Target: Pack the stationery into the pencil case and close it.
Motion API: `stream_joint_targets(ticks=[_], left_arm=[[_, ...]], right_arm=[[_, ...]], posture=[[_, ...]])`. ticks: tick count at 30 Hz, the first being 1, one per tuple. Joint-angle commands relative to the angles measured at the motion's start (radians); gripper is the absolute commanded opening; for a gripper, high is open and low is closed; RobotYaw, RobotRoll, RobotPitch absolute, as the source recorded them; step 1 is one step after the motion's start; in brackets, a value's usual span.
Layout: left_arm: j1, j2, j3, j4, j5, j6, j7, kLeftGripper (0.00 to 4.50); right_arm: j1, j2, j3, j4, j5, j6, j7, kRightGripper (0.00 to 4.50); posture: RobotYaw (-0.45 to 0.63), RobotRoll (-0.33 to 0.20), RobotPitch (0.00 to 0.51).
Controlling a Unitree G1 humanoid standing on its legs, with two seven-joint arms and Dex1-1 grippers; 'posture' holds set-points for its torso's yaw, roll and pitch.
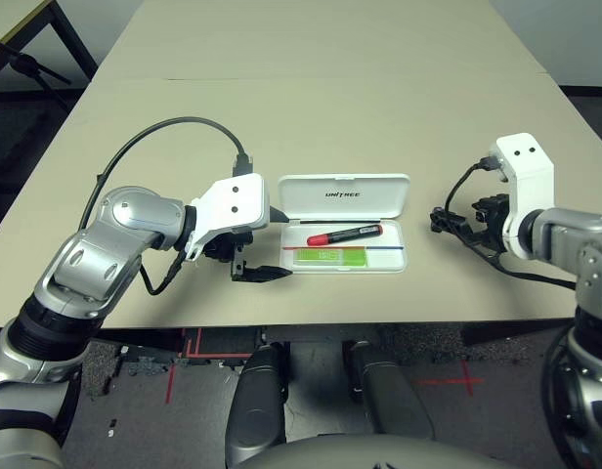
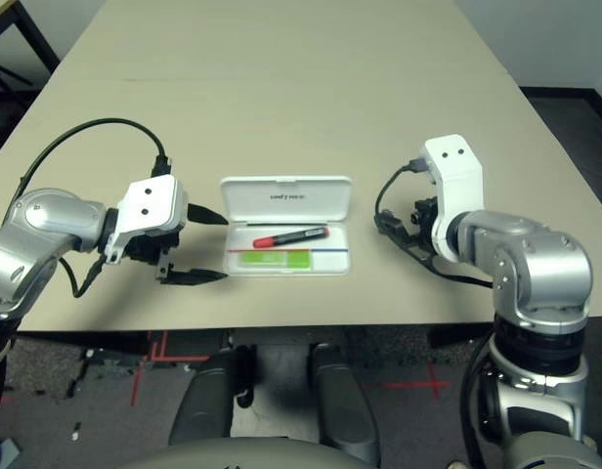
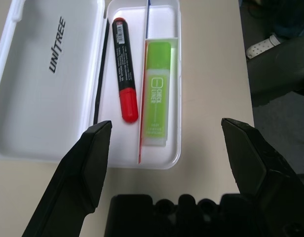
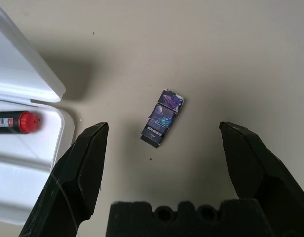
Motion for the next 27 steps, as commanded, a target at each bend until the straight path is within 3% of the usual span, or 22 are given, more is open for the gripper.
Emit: stream_joint_targets(ticks=[1, 22, 24, 27], left_arm=[[-0.018, -0.01, -0.028, 0.017, -0.003, -0.01, -0.011, 4.47], [-0.006, -0.001, -0.022, -0.01, -0.009, 0.01, 0.007, 4.47], [-0.007, -0.002, -0.023, -0.011, -0.008, 0.013, 0.008, 4.5], [-0.007, -0.001, -0.023, -0.012, -0.009, 0.016, 0.01, 4.5]], right_arm=[[0.016, 0.039, -0.003, -0.028, -0.03, 0.02, -0.071, 4.5], [0.042, 0.076, 0.088, 0.179, -0.027, -0.204, -0.124, 4.5], [0.047, 0.067, 0.1, 0.198, -0.029, -0.233, -0.122, 4.12], [0.054, 0.056, 0.113, 0.213, -0.031, -0.257, -0.117, 3.13]], posture=[[-0.08, 0.0, 0.225], [-0.03, 0.0, 0.216], [-0.02, 0.0, 0.216], [-0.02, 0.0, 0.216]])
